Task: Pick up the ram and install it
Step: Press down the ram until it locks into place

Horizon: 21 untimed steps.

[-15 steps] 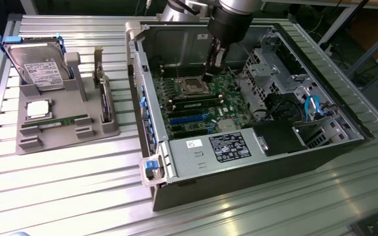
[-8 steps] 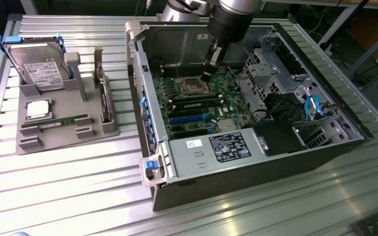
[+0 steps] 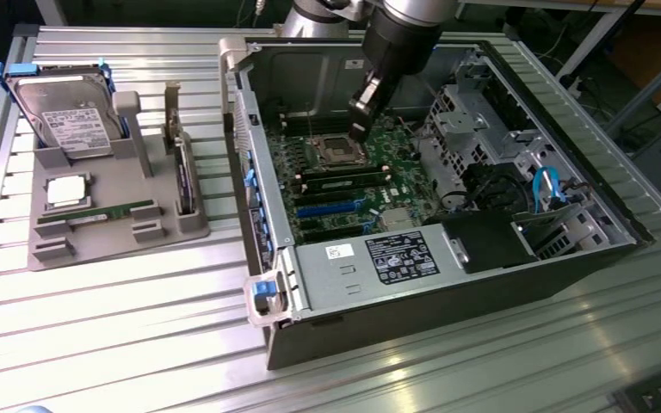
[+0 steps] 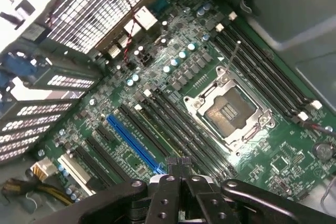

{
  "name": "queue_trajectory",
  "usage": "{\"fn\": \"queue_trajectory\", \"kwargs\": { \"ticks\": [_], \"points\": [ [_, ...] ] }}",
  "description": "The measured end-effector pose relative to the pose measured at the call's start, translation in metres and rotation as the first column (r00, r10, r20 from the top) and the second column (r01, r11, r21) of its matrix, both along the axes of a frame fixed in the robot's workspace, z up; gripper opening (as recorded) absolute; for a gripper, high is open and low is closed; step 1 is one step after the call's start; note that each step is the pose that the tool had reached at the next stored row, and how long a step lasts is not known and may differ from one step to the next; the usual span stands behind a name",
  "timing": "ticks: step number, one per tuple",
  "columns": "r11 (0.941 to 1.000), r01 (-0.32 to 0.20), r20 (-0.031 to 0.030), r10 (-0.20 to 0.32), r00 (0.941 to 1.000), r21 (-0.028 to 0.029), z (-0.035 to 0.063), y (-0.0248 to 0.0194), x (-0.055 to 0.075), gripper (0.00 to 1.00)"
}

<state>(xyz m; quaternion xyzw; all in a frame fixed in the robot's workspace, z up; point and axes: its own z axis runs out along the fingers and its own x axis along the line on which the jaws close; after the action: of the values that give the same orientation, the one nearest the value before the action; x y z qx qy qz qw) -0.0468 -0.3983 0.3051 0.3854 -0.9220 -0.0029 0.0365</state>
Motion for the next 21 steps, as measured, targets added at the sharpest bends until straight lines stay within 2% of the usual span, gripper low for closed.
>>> {"fn": "queue_trajectory", "kwargs": {
  "ticks": [2,5,7,10,12,15,17,19,20,21],
  "points": [
    [0.9995,0.031,0.0,-0.031,0.9995,-0.0002,0.0,0.0,0.0,0.13],
    [0.9937,0.112,0.0,-0.112,0.9937,-0.0008,-0.0001,0.0,0.0,0.13],
    [0.9819,0.189,0.0001,-0.189,0.9819,-0.0012,-0.0002,0.0,0.0,0.13],
    [0.9712,0.238,0.0002,-0.238,0.9712,-0.0014,-0.0003,0.0,0.0,0.13],
    [0.9587,0.285,0.0002,-0.285,0.9587,-0.0017,-0.0004,0.0,0.0,0.13],
    [0.9318,0.363,0.0004,-0.363,0.9318,-0.0022,-0.0006,0.0,0.0,0.13],
    [0.9219,0.387,0.0005,-0.387,0.9219,-0.0023,-0.0006,0.0,0.0,0.13],
    [0.9035,0.429,0.0006,-0.429,0.9035,-0.0025,-0.0007,0.0,0.0,0.13],
    [0.8983,0.439,0.0006,-0.439,0.8983,-0.0026,-0.0008,0.0,0.0,0.13],
    [0.8867,0.462,0.0006,-0.462,0.8867,-0.0026,-0.0009,0.0,0.0,0.13]
  ]
}}
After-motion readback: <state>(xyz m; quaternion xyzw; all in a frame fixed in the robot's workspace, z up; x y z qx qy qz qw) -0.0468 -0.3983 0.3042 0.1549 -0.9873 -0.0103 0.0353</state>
